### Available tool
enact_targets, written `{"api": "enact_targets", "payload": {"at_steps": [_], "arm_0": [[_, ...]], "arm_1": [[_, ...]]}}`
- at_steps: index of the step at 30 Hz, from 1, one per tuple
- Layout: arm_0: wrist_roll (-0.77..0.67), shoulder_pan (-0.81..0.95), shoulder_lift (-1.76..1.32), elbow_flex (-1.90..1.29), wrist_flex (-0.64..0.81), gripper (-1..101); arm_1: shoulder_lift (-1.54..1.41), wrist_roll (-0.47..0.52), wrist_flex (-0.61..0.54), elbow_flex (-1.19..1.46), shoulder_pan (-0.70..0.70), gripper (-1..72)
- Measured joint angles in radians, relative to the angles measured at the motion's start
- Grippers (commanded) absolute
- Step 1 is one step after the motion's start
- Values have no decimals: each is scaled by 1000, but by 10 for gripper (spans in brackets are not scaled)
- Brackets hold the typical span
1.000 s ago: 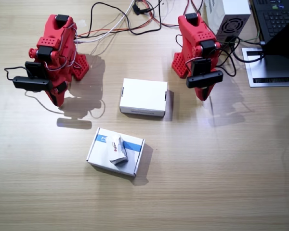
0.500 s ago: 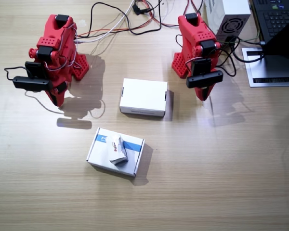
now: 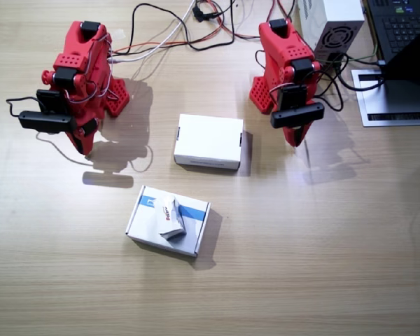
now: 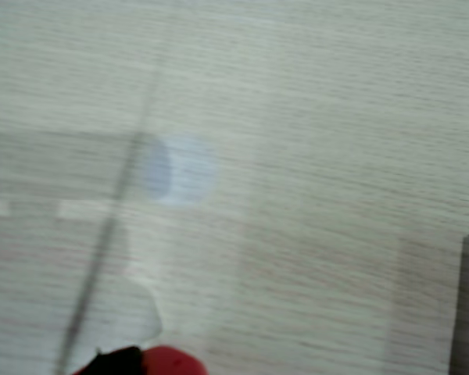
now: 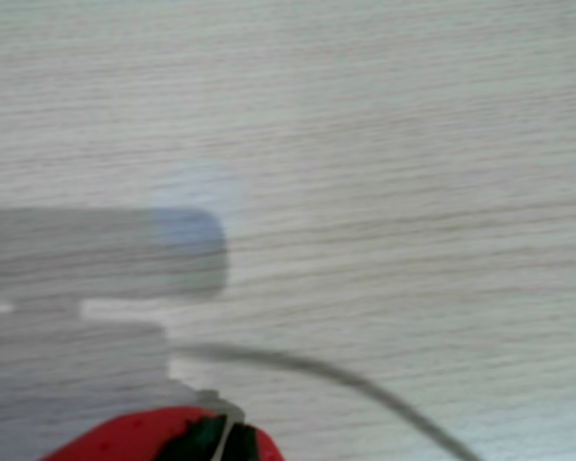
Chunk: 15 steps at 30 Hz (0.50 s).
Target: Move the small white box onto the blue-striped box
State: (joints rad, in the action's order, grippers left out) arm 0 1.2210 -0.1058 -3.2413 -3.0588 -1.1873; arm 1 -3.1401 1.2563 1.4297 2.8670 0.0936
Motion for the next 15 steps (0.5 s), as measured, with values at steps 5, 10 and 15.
{"api": "enact_targets", "payload": {"at_steps": [5, 10, 15], "arm_0": [[5, 74, 0, 0, 0, 0], [5, 87, 0, 0, 0, 0], [5, 78, 0, 0, 0, 0]], "arm_1": [[0, 0, 0, 0, 0, 2], [0, 0, 0, 0, 0, 2], [0, 0, 0, 0, 0, 2]]}}
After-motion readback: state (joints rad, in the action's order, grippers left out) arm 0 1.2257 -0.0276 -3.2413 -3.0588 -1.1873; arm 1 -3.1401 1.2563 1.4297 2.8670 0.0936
